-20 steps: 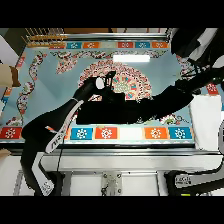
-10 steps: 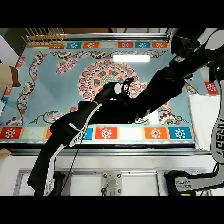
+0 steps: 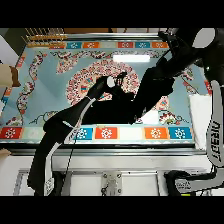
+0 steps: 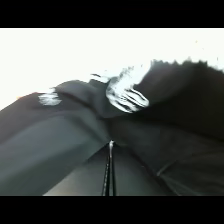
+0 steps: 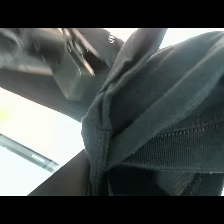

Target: Fold the clothes and pants, and hang the long-sleeved shirts on hangers.

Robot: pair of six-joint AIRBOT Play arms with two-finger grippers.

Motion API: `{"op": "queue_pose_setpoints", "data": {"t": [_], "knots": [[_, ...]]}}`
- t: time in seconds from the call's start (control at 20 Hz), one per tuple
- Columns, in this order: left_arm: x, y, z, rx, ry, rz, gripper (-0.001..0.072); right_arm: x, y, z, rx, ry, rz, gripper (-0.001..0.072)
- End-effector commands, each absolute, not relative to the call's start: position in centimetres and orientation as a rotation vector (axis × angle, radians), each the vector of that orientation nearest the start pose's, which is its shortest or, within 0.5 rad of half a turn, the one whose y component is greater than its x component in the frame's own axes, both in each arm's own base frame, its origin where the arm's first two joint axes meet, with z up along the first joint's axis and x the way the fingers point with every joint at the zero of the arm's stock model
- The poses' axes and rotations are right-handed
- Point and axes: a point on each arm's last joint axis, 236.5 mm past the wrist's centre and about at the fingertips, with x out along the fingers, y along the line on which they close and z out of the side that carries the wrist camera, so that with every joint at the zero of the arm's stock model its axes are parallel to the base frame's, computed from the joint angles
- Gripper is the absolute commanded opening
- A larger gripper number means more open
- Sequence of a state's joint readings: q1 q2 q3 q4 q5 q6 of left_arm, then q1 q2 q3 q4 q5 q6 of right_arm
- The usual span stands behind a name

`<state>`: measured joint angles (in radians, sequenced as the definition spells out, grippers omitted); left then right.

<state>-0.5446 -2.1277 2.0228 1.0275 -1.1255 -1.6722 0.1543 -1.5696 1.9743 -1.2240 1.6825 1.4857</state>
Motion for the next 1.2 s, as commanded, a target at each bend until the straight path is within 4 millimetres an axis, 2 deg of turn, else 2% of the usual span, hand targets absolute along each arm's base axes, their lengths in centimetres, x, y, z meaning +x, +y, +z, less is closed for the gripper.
{"op": "queue_pose_setpoints", "data": {"t": [0.0,0.2,0.4,0.55,0.75,0.8,0.9,0.95,1.0,1.05,1.15], "knots": [[48.5,-34.8,-2.2,-0.311,1.293,-0.619,0.0008,40.8,17.7,15.3,0.005,1.246,0.549,0.0013],[52.2,-26.7,3.0,-0.387,1.203,-0.527,0.0008,40.1,23.1,15.3,0.015,1.219,0.6,0.0013],[53.9,-19.0,7.8,-0.413,1.115,-0.458,0.0008,38.7,29.2,14.1,0.048,1.23,0.645,0.0013],[54.4,-13.9,11.1,-0.445,1.05,-0.394,0.0008,37.9,34.5,11.9,0.066,1.237,0.682,0.0014],[54.2,-8.7,13.9,-0.475,0.994,-0.325,0.0009,36.9,42.7,7.2,0.105,1.229,0.764,0.0037],[54.1,-7.8,14.4,-0.48,0.984,-0.313,0.0008,36.8,45.1,6.1,0.134,1.21,0.793,0.0191],[54.0,-6.6,15.3,-0.487,0.963,-0.295,0.0009,35.9,50.6,4.7,0.229,1.155,0.895,0.064],[54.0,-6.1,15.6,-0.489,0.956,-0.288,0.0009,35.0,52.9,5.1,0.263,1.119,0.977,0.0659],[53.9,-5.8,15.9,-0.491,0.95,-0.283,0.0008,34.1,54.3,6.0,0.289,1.091,1.048,0.0656],[53.8,-5.5,16.1,-0.493,0.943,-0.277,0.0008,33.7,54.6,6.8,0.316,1.088,1.068,0.0654],[53.2,-5.0,16.4,-0.472,0.925,-0.277,0.0008,34.9,52.9,8.4,0.268,1.041,1.052,0.0654]]}}
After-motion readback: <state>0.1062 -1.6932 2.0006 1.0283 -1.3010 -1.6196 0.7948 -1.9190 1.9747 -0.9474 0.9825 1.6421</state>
